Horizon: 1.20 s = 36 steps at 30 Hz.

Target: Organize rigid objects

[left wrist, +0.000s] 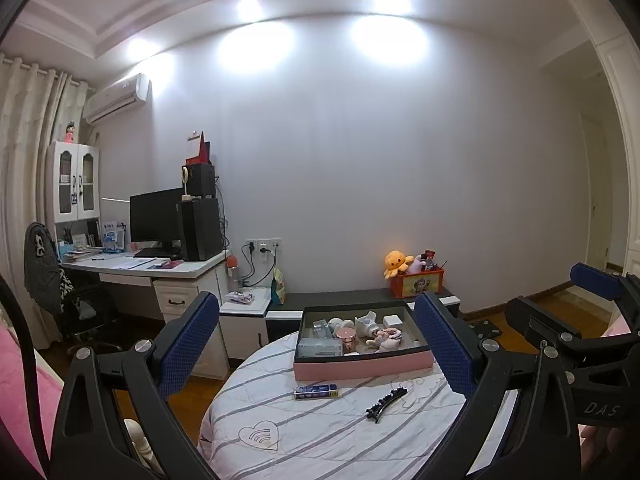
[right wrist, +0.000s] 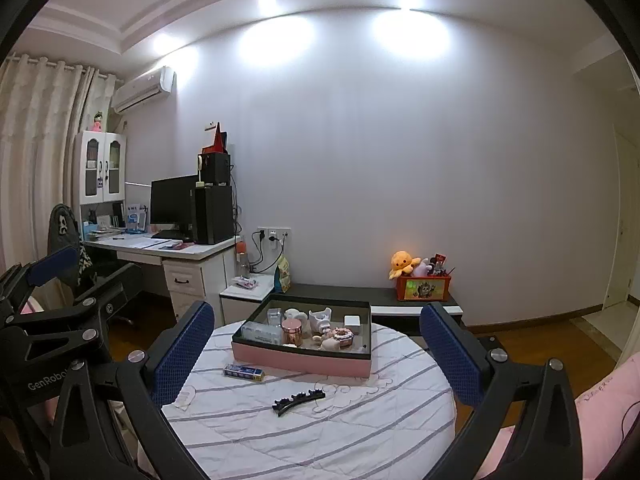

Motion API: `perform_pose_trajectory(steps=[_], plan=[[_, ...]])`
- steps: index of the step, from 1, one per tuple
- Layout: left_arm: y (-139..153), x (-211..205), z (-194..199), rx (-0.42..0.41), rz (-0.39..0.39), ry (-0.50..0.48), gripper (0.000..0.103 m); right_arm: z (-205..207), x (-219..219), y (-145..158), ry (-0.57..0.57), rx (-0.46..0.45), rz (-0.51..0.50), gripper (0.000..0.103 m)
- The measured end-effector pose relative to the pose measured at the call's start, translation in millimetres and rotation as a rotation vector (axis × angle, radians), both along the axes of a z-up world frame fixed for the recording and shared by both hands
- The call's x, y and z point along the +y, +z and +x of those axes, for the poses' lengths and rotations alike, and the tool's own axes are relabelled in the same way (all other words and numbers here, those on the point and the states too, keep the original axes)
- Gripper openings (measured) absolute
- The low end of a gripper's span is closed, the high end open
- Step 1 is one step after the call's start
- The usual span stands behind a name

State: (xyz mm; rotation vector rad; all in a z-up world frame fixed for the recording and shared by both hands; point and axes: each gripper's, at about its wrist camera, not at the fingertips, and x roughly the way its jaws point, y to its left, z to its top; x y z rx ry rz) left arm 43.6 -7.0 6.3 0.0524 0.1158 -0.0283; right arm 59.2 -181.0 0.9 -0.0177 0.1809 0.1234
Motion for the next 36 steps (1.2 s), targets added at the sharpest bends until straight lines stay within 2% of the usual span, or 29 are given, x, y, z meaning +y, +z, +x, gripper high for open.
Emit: perform_pose_trajectory(steps=[11,17,22,26,32,36], plan=[[-21,-3,28,0.051,-0.004,-0.011,0.103,17,-3,-13,-0.012,0.045,0.002,0.103],[-54,5,67,0.176,-0.036,-0.034,0.103,44,-2,-37,-0.010,0.123,0.001,0.103],[-99,16,108,0.334,-0.070,-0.047,0.103,82,4,-74,0.009,0.242,0.001,0.103],[-137,27,139,0.454,-0.082,-0.013,0.103,115,10,-112,0.030,0.368,0.024,0.103],[-178,43,174,0.568,-0.054,0.056,0.103,165,24,-168,0.038,0.548,0.053,0.103],[-192,54,191,0.620,-0.072,0.044,0.103,193,31,-196,0.009,0.646,0.061,0.103]])
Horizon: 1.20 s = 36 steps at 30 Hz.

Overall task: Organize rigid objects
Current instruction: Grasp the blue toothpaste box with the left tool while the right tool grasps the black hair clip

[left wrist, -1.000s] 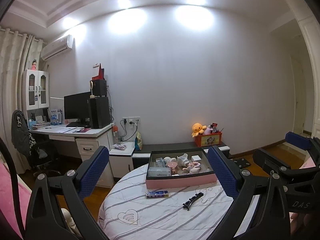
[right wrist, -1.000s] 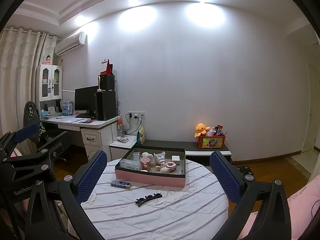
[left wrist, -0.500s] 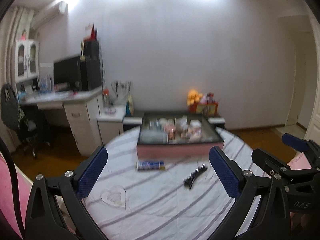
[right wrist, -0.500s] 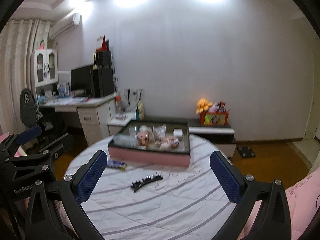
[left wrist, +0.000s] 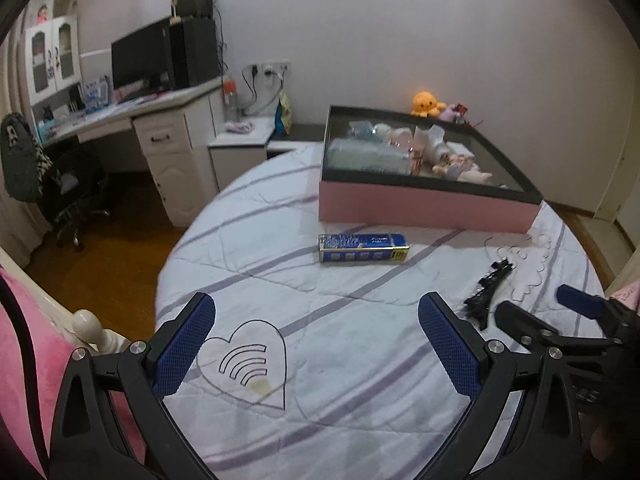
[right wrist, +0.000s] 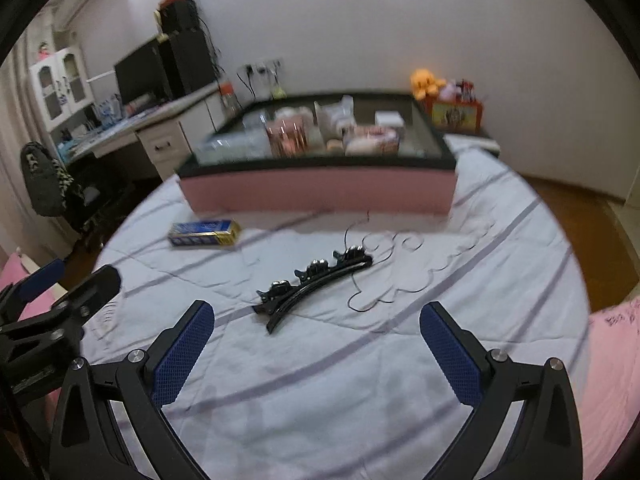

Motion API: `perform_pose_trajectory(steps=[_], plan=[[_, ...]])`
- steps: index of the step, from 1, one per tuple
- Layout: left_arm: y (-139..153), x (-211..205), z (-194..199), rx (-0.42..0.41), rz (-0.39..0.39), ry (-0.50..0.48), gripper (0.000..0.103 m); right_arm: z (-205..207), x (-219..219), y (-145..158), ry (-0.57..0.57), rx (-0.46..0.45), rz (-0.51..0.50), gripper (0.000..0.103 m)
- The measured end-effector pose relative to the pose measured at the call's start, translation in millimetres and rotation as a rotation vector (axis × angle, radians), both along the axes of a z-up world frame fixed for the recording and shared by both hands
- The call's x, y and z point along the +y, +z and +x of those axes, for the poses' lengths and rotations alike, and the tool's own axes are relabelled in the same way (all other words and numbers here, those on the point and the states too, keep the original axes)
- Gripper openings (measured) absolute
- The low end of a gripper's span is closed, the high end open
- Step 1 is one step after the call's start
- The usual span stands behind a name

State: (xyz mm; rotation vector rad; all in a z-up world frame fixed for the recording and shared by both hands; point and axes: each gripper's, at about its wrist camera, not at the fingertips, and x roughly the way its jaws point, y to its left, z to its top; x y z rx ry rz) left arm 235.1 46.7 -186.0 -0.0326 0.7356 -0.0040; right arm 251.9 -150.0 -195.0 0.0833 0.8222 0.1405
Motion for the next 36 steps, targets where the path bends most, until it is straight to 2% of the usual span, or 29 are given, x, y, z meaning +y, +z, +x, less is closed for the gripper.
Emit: perform_pose_trajectory(steps=[6,11,15,17,18,19,21,28,32,33,36], plan=[[-11,2,24,0.046,0.006,-0.012,0.103,34,16,-24,-0.001,0.091,0.000,0.103],[-19,3,43,0.089,-0.033,-0.028,0.103,48,25,-33,-0.008,0.116,-0.077,0.100],[-25,-1,58,0.124,-0.075,-0.042,0.103,47,20,-29,0.024,0.100,-0.133,0.073],[-28,-7,64,0.141,-0.086,-0.055,0.103,44,11,-26,0.030,0.092,-0.137,0.052],[-29,-10,67,0.148,-0.088,-0.062,0.103,42,5,-24,0.028,0.087,-0.140,0.034],[-31,-14,71,0.153,-0.085,-0.069,0.103,40,-4,-23,0.027,0.085,-0.130,0.026],[-34,-23,81,0.174,-0.063,-0.071,0.103,41,-15,-22,0.037,0.088,-0.086,0.026],[-42,-38,115,0.225,-0.047,-0.051,0.103,42,-22,-20,0.058,0.073,-0.064,0.026],[-50,-48,124,0.236,0.022,-0.033,0.103,46,-23,-20,0.071,0.075,-0.045,0.027],[-50,-50,124,0.225,0.031,-0.038,0.101,48,-23,-20,0.072,0.075,-0.043,0.027],[-47,-50,121,0.196,0.032,-0.042,0.084,49,-23,-20,0.075,0.073,-0.034,0.027]])
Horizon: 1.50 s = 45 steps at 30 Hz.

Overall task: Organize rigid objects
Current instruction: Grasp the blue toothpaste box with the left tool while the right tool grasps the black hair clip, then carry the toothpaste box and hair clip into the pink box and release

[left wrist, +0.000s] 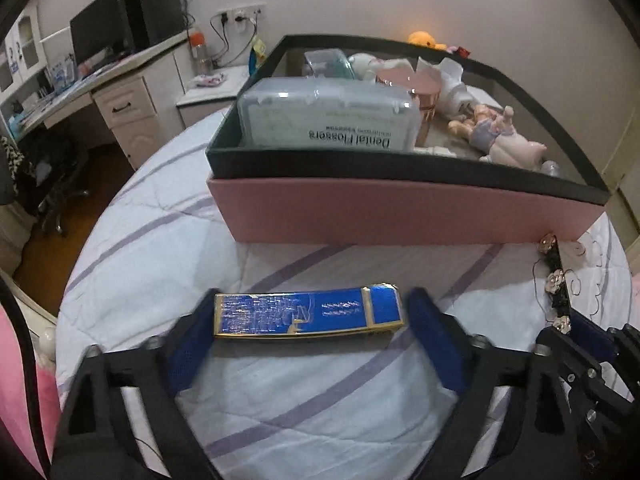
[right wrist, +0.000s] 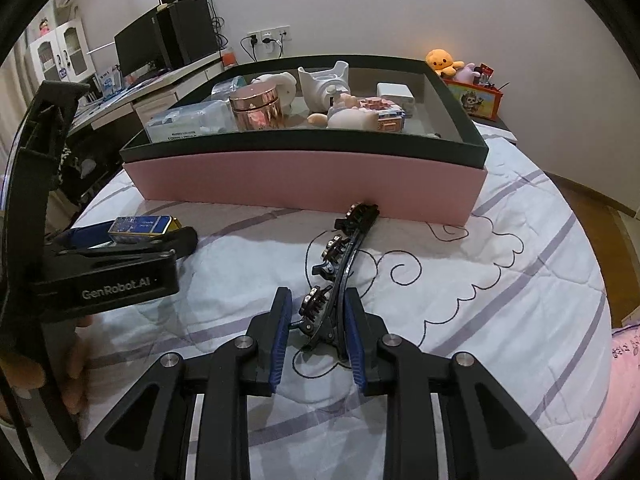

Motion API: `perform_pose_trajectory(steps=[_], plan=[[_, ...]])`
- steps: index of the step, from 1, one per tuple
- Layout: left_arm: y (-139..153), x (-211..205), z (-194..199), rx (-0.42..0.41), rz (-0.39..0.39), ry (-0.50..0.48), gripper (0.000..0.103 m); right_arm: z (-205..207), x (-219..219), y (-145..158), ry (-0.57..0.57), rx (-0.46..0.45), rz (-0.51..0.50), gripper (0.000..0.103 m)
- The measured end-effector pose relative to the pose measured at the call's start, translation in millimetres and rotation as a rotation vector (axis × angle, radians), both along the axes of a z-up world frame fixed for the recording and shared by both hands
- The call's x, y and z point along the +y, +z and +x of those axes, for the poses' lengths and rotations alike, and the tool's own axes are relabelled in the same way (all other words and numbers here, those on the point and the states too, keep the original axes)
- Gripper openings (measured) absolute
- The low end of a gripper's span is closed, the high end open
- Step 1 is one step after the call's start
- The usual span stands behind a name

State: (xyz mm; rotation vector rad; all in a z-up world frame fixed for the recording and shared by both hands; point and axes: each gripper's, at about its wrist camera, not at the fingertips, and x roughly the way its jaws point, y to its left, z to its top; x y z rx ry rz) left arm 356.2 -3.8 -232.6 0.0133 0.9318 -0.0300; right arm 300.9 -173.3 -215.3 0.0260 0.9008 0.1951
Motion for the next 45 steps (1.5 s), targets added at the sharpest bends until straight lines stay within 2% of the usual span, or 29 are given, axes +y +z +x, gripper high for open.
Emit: perform_pose_trajectory(steps=[6,11,22,29,32,37,45], plan=[[9,0,-15,-0.028,-0.033,-0.029,0.083,1,-1,1,-0.005,-0.007,0.011,0.027],[35,-4,-51,-0.112,-0.040,-0.044,0.083,-6,-3,13,-0.025,-0.055,0.018,0.027],[103,-2,-114,-0.307,-0.060,-0.058,0.083,-50,3,78,-0.005,-0.252,0.047,0.027],[139,-4,-146,-0.427,-0.045,-0.067,0.084,-77,9,117,0.017,-0.364,0.045,0.027],[153,-2,-158,-0.479,-0.056,-0.062,0.083,-86,10,126,0.021,-0.403,0.040,0.027],[174,-6,-172,-0.563,-0.028,-0.053,0.083,-100,12,143,0.014,-0.483,0.030,0.027],[192,-11,-180,-0.642,0.002,-0.045,0.084,-109,12,165,0.009,-0.571,0.019,0.027]])
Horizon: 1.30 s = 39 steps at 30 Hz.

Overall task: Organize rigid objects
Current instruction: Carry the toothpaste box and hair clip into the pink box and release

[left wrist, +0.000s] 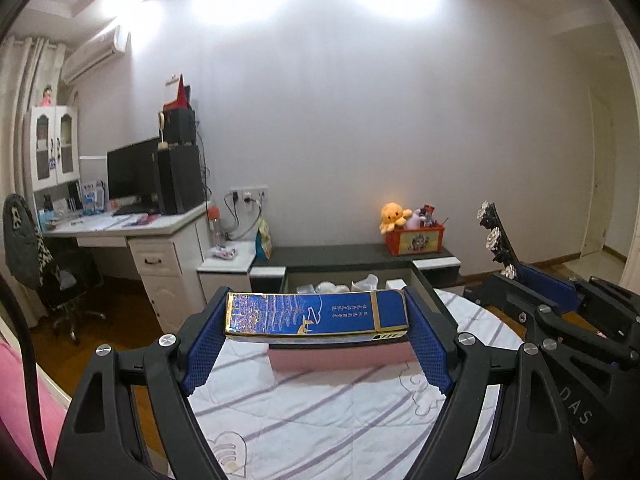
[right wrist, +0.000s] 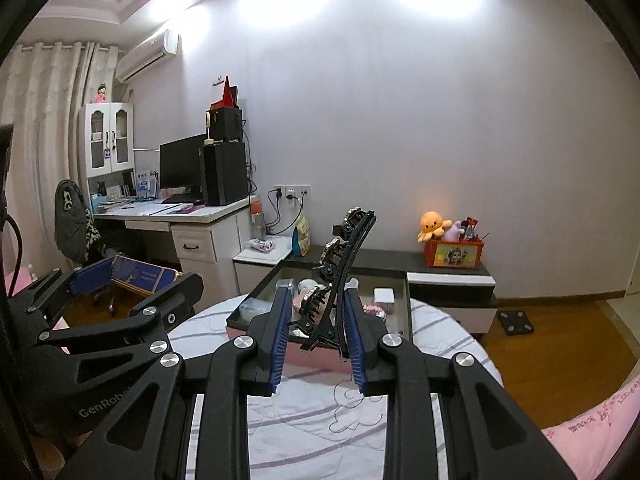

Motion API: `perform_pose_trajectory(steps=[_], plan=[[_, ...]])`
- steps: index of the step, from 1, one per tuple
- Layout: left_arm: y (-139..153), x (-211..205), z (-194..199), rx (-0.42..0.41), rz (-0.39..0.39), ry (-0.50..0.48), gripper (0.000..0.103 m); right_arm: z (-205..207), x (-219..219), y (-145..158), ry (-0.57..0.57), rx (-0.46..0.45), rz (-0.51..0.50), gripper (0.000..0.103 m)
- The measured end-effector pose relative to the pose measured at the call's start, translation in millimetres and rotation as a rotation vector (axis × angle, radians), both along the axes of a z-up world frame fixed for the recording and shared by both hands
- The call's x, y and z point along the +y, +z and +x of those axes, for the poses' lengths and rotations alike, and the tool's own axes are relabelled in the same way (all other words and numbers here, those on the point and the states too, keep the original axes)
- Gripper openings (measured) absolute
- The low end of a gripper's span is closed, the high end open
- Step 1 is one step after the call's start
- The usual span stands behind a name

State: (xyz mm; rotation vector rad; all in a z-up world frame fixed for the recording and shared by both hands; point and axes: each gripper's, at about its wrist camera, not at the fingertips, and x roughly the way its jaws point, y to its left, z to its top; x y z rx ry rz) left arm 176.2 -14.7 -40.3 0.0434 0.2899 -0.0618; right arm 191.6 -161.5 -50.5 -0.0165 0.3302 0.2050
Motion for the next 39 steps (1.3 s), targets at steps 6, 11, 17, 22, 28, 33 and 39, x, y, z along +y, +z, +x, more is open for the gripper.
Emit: perform_pose_trajectory(steps=[6,11,17,22,28,33,39], plan=[[3,-6,18,-0.020,0.019,-0.003,0.084,7,-3,5,-0.010,-0.024,0.001,0.027],[-3,-14,65,-0.009,0.043,-0.025,0.084,36,-6,4,-0.024,-0.025,-0.014,0.027],[-31,-27,156,0.103,0.060,-0.052,0.084,108,-14,-11,-0.035,0.035,-0.031,0.027],[-75,-37,227,0.258,0.074,-0.058,0.083,174,-19,-46,-0.039,0.140,-0.049,0.027],[-119,-51,264,0.385,0.105,-0.075,0.084,224,-28,-97,-0.044,0.289,-0.057,0.027],[-125,-56,266,0.407,0.113,-0.087,0.086,236,-44,-116,-0.048,0.356,-0.014,0.028],[-106,-35,246,0.388,0.045,-0.062,0.097,222,-62,-104,-0.088,0.342,0.026,0.097]])
